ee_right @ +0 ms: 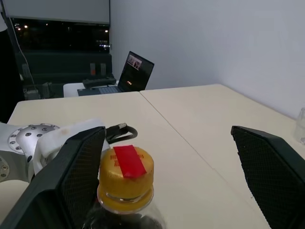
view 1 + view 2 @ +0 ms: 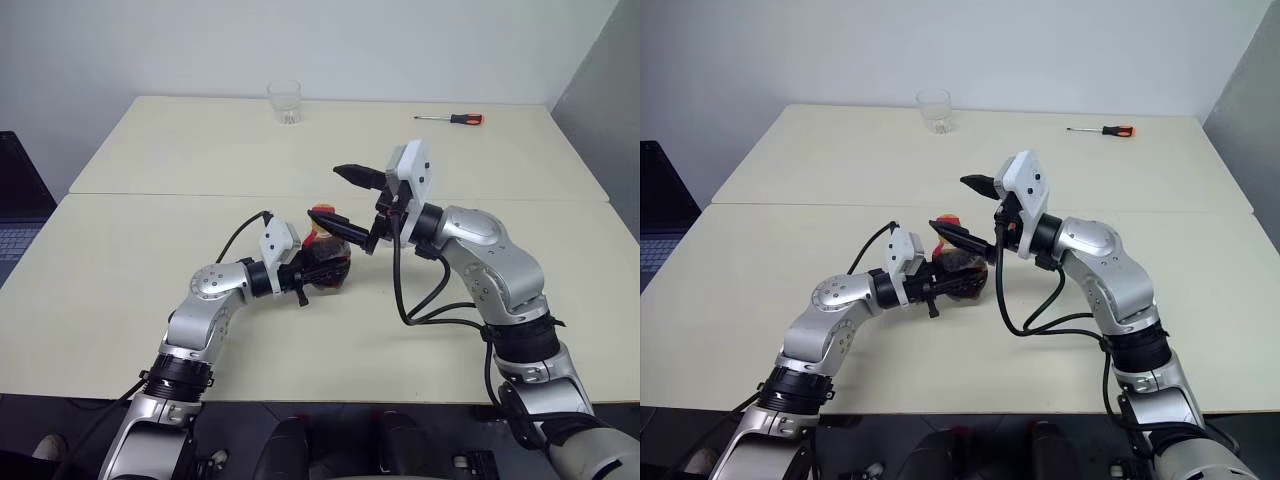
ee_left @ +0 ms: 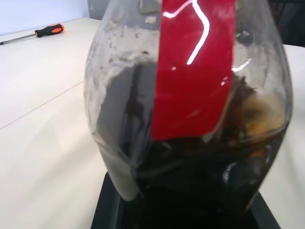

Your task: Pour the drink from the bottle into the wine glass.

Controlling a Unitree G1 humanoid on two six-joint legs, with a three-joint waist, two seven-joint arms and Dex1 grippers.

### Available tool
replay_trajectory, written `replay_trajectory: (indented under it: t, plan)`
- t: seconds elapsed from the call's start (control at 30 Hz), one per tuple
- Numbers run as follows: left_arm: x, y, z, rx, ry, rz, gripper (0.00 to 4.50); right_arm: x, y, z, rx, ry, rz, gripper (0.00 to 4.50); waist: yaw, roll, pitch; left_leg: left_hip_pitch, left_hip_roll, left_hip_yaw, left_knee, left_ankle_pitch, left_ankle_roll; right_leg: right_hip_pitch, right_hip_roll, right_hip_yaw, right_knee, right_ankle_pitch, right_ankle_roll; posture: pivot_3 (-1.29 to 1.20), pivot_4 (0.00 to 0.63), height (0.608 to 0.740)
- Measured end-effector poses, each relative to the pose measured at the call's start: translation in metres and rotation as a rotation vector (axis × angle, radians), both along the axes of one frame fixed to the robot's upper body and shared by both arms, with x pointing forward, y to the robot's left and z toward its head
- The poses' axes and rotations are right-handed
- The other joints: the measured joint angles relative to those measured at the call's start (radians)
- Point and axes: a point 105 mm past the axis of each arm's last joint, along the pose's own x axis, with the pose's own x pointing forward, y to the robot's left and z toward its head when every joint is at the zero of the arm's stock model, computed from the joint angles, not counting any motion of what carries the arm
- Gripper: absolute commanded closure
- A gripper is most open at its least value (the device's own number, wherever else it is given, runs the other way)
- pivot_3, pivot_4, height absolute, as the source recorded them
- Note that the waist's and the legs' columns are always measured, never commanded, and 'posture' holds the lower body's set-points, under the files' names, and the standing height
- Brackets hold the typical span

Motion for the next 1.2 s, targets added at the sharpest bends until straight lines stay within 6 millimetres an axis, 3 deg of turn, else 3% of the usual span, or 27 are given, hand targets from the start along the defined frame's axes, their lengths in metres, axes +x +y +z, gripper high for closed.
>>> replay_trajectory:
  t: [0.33, 0.9, 1.2]
  plan:
    - [0.0, 0.0, 0.0, 0.0, 0.001, 0.001, 3.52, 0.001, 0.001, -0.001, -0.002, -0.008, 0.002, 0.01, 0.0, 0.0, 0.0, 0.0, 0.0, 0.0, 0.0, 0.0, 0.0, 0.0, 0.0, 0.0, 0.0, 0.0, 0.0, 0.0, 0.15, 0.74]
    - [0.0, 0.001, -0.002, 0.003, 0.005, 0.005, 3.52, 0.001, -0.014, -0.005, -0.06, -0.041, 0.0, 0.01, 0.0, 0.0, 0.0, 0.0, 0.0, 0.0, 0.0, 0.0, 0.0, 0.0, 0.0, 0.0, 0.0, 0.0, 0.0, 0.0, 0.15, 0.74]
    - [0.0, 0.001, -0.002, 0.002, 0.006, 0.003, 3.52, 0.007, -0.037, -0.009, -0.091, -0.032, -0.064, 0.01, 0.0, 0.0, 0.0, 0.0, 0.0, 0.0, 0.0, 0.0, 0.0, 0.0, 0.0, 0.0, 0.0, 0.0, 0.0, 0.0, 0.15, 0.74]
